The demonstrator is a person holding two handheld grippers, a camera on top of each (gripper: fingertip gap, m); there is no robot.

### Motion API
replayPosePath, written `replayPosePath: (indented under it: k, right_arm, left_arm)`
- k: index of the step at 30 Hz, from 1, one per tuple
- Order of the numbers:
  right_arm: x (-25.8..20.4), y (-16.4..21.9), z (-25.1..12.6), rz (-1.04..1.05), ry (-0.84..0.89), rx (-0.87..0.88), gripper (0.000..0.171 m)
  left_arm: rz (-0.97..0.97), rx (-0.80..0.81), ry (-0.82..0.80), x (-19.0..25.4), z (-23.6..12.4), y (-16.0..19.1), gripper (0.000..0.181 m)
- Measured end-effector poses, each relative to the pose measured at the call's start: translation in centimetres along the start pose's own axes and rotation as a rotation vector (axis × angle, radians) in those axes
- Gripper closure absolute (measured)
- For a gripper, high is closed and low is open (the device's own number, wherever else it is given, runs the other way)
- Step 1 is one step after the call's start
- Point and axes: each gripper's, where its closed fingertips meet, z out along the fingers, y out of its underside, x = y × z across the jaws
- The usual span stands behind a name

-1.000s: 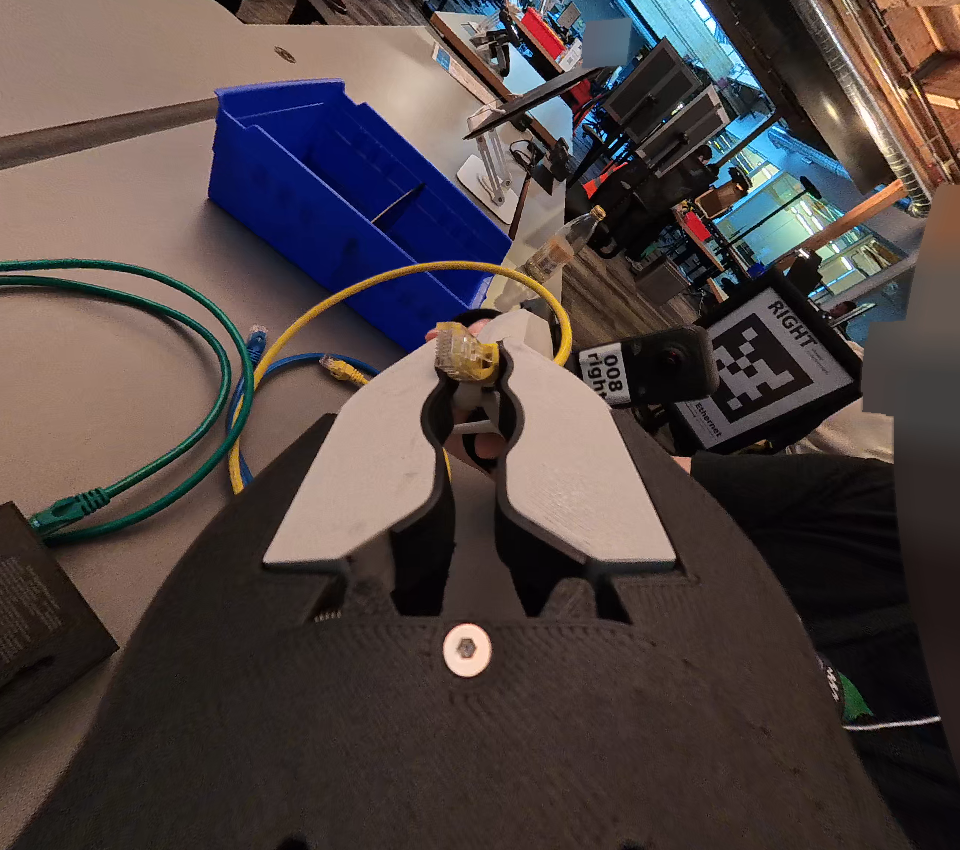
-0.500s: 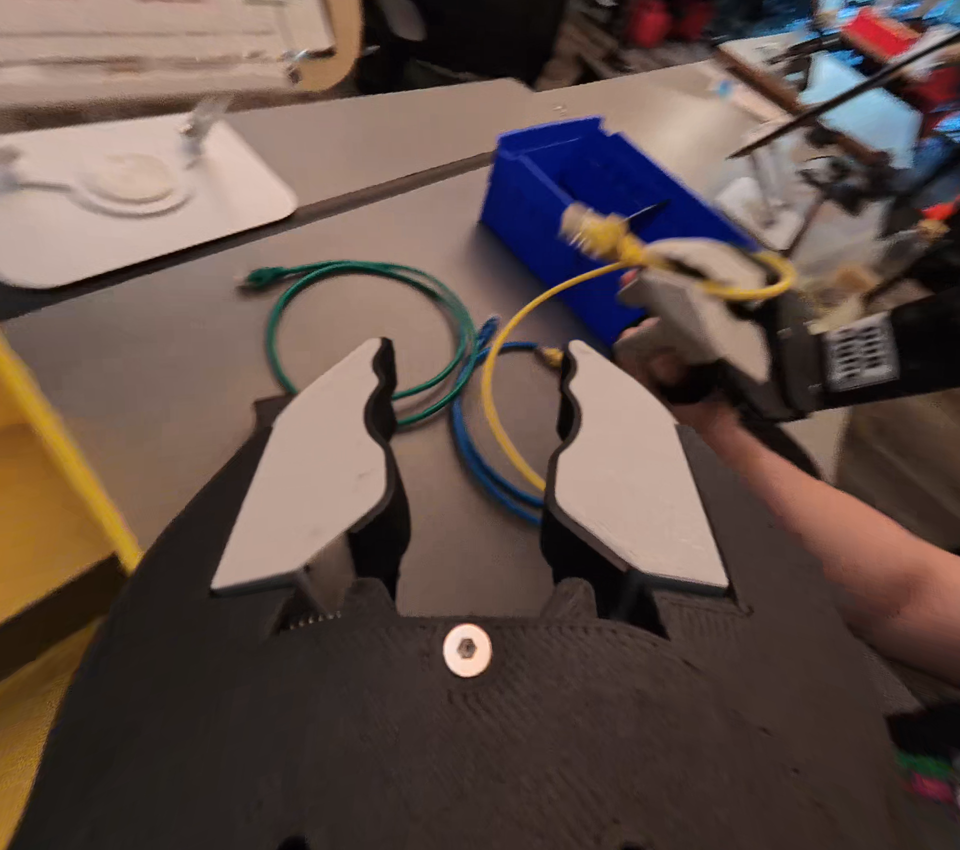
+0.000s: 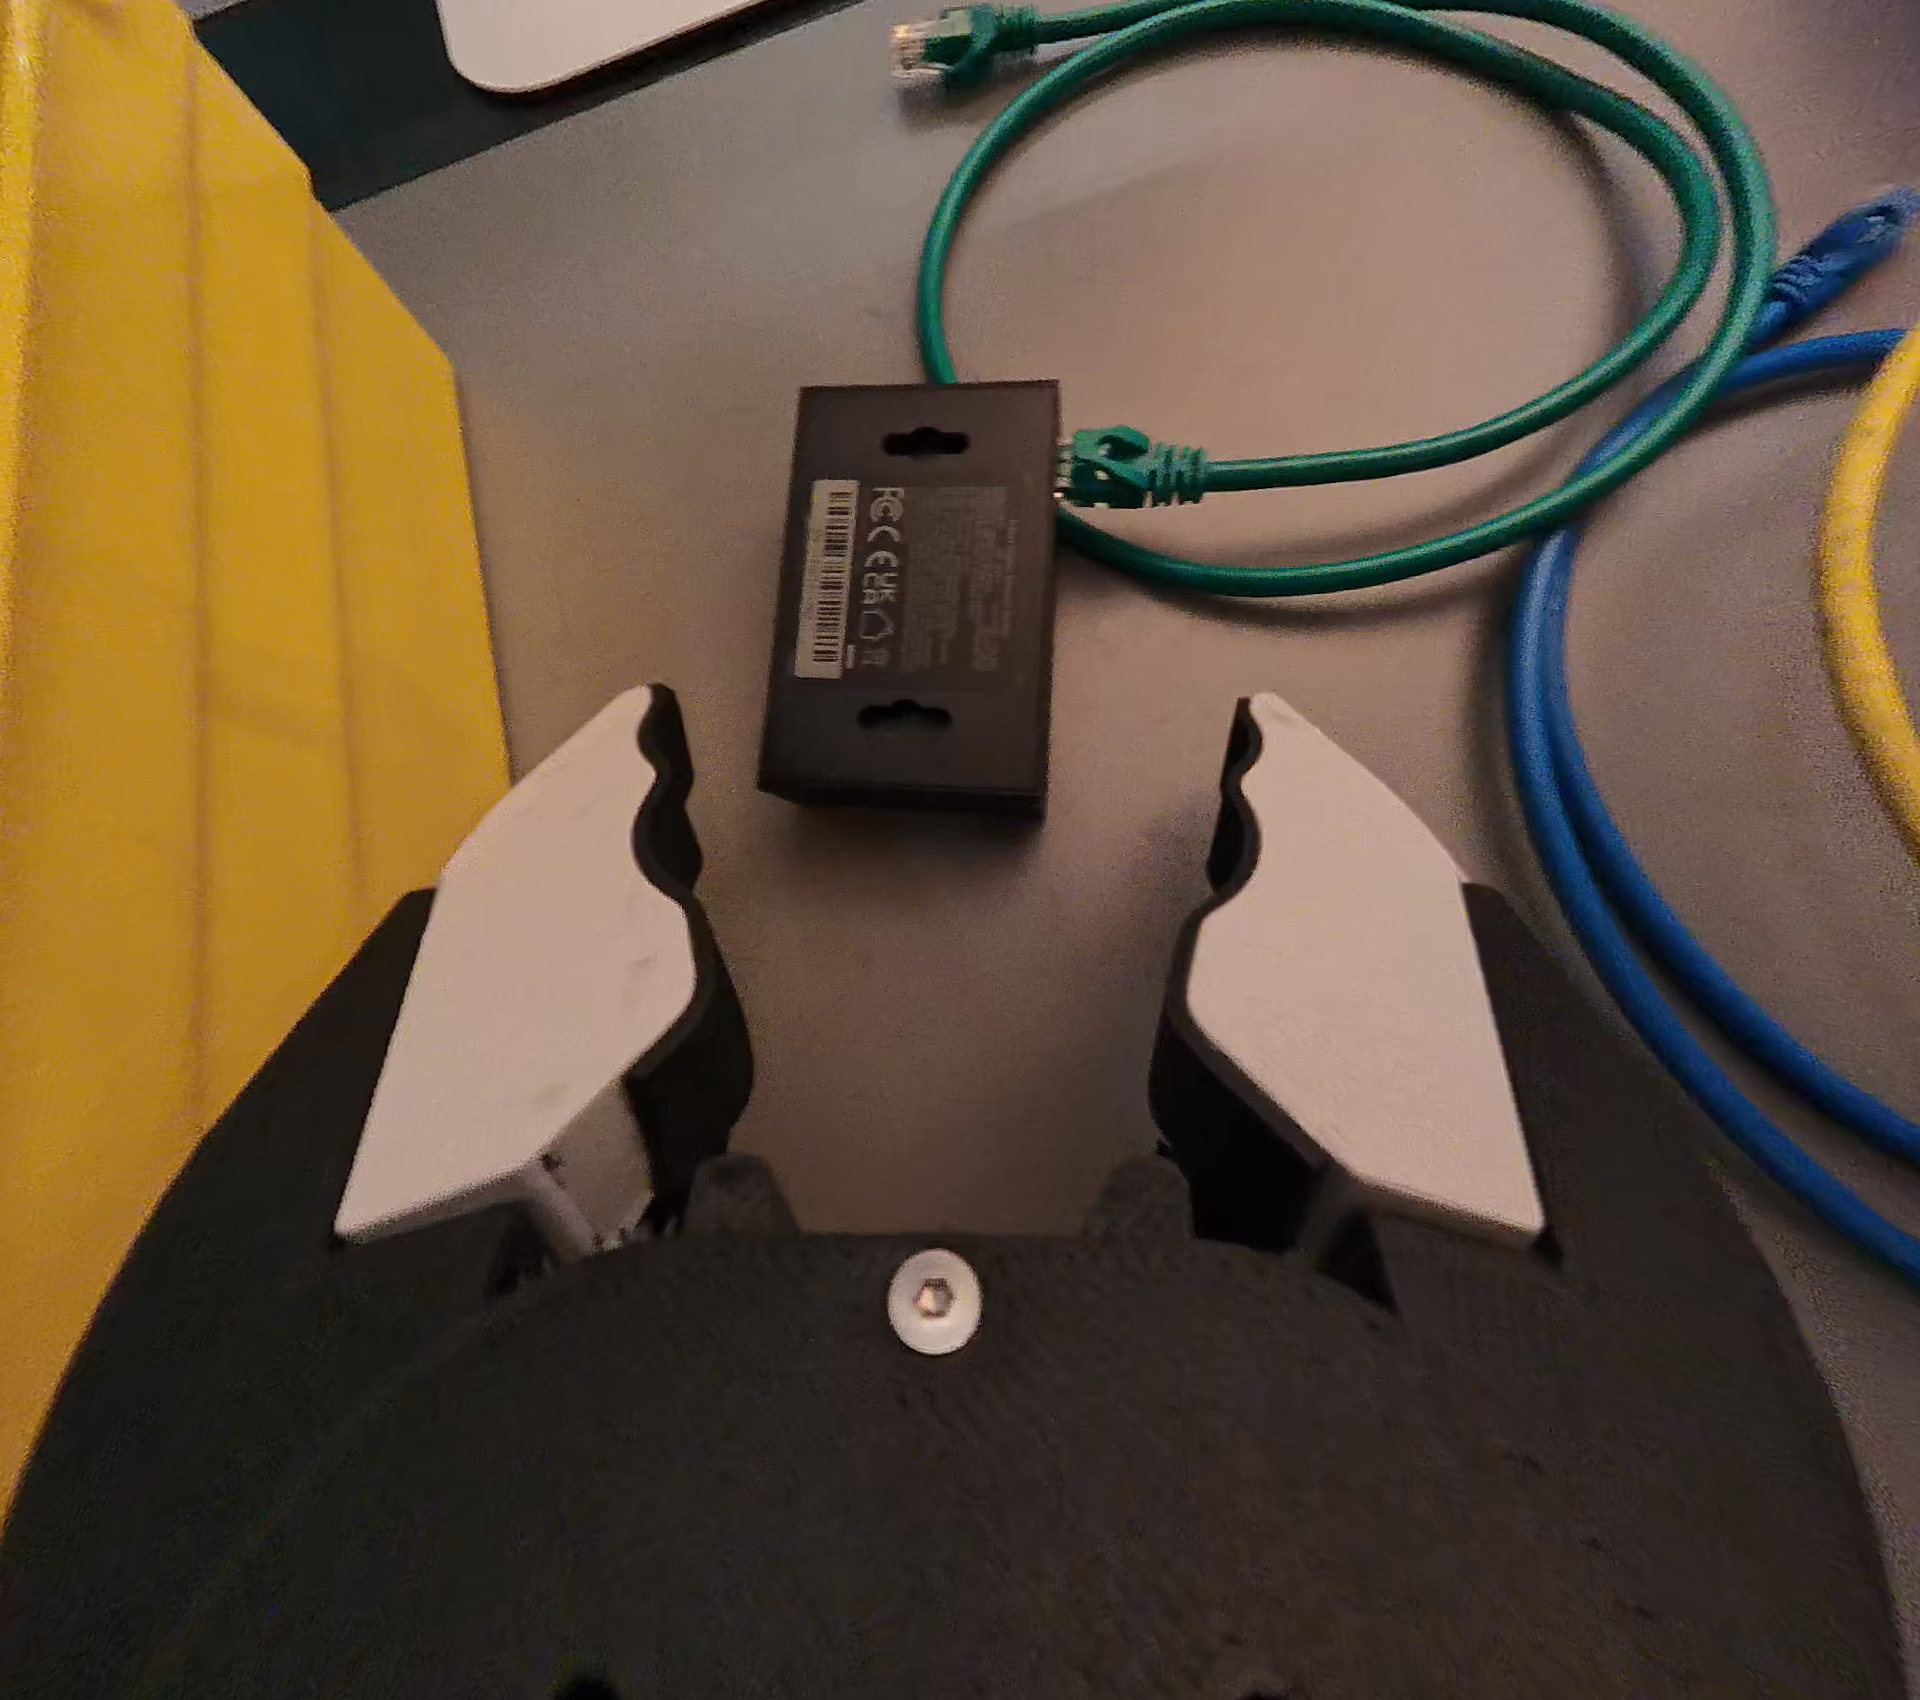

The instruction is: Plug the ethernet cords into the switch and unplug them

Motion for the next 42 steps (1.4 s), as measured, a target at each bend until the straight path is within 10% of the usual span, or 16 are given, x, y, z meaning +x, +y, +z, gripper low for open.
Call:
replayPosePath:
  k: [26,42]
  right_arm:
    - [0.0,1.6,0.5,0.023,-0.018,-0.068,0.165]
    - [-5.0,-0.1,0.9,-0.112,-0.140,-0.026,0.165]
  left_arm:
    - [-0.053,-0.056,0.154,1.2,2.2,0.6,0.121]
    - [-0.213,0.368,0.317,-0.7,-7.6,-10.4,0.121]
